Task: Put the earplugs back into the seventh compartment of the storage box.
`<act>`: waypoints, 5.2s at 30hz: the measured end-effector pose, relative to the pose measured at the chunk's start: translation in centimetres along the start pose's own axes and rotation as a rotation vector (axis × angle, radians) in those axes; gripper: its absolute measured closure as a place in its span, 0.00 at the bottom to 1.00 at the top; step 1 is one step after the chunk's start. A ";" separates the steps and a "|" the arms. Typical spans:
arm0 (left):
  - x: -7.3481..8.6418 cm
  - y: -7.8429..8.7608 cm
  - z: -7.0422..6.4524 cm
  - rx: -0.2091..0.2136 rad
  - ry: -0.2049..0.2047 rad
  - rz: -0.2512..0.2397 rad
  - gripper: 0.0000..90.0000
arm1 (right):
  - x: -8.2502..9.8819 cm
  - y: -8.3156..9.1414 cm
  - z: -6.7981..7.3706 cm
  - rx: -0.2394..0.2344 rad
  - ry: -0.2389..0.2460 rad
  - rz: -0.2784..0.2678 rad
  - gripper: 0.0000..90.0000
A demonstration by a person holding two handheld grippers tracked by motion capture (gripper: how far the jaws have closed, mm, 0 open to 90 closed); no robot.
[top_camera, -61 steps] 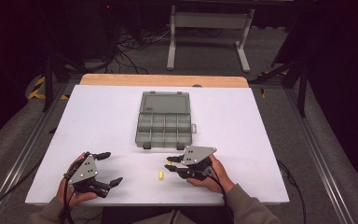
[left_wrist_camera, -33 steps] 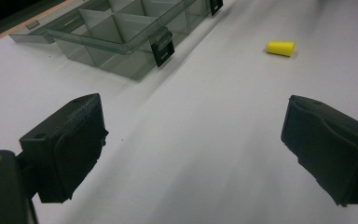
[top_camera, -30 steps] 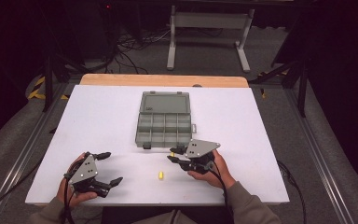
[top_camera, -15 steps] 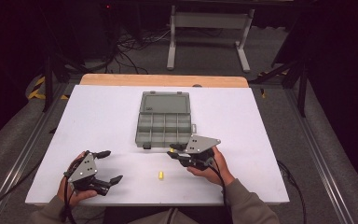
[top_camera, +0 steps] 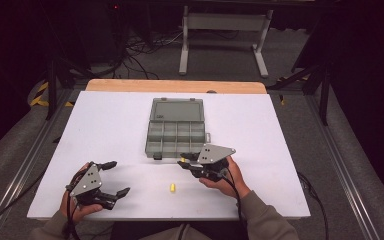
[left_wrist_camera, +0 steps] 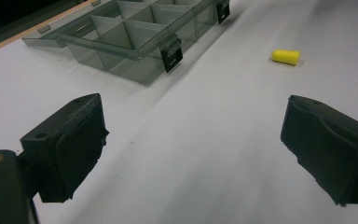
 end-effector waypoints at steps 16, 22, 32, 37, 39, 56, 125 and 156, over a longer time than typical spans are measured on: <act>-0.1 0.3 -0.2 -0.017 -0.025 0.004 0.08 | -0.7 0.0 -1.2 0.028 0.002 -0.014 0.80; -0.2 0.3 -0.3 -0.018 -0.026 0.003 0.08 | -0.9 -0.3 -1.8 0.043 -0.001 -0.016 0.80; -0.1 0.3 -0.4 -0.018 -0.025 0.005 0.08 | -1.0 -0.6 -3.6 0.082 -0.050 -0.025 0.80; -0.1 0.3 -0.4 -0.019 -0.026 0.007 0.08 | -0.8 -1.1 -4.1 0.096 -0.060 -0.008 0.79; -0.1 0.3 -0.4 -0.018 -0.029 0.008 0.08 | -0.6 -1.6 -4.4 0.106 -0.071 0.004 0.79; 0.0 0.5 -0.4 -0.019 -0.026 0.007 0.08 | 1.6 -3.9 -6.8 0.173 -0.166 0.070 0.78; 0.0 0.6 -0.8 -0.011 -0.034 0.016 0.08 | -0.4 -1.2 -1.8 0.157 -0.108 0.028 0.23; 0.0 0.6 -0.9 -0.012 -0.036 0.024 0.08 | 1.7 -1.9 3.6 -0.011 -0.057 0.112 0.19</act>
Point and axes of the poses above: each handheld gripper's, and its own axes: y roughly backward along the jaws, x roughly out of its underside, z roughly to its left, the point moved 7 cm from there along -y, roughly forward along the jaws, and after that the axes turned 4 degrees about z, right-handed, at the moved point
